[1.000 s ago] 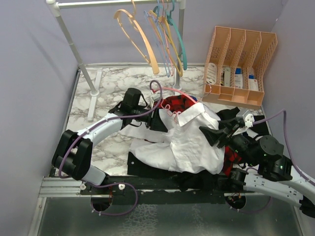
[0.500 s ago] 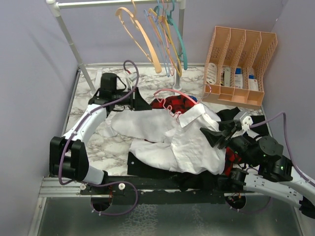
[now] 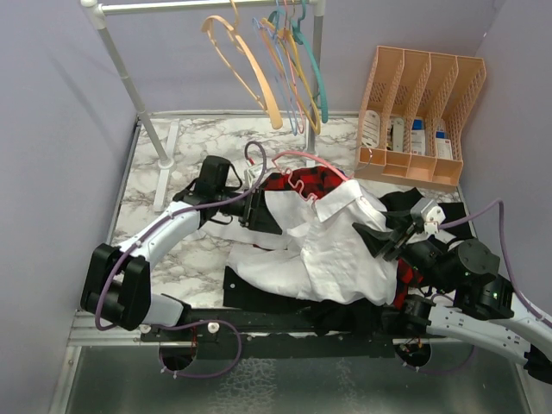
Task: Place the shirt on the hanger
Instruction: Hang the shirt at the center of the board.
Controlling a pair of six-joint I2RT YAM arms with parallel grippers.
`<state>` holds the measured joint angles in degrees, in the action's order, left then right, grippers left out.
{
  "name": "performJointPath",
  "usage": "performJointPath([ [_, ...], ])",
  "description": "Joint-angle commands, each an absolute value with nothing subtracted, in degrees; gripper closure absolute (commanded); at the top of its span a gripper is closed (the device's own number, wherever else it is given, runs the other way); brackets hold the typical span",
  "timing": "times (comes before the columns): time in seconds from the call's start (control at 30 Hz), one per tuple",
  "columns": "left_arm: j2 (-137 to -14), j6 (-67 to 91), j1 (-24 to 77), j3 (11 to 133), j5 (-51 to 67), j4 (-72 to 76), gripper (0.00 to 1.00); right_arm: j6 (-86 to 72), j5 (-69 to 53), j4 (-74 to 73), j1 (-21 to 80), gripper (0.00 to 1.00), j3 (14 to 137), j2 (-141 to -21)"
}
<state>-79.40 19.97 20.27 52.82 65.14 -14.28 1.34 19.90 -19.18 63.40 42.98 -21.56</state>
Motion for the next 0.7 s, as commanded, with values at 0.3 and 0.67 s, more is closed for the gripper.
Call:
performJointPath([
  [0.3,-82.6,39.0,23.5,50.1,61.9,-4.4,0.1,-1.6,20.1,-12.3,63.6,0.99,44.2,-21.4],
  [0.67,-86.5,45.7,25.3,54.6,57.3,-7.2,0.11,-4.0,20.9,-13.9,63.5,0.99,44.8,-21.4],
])
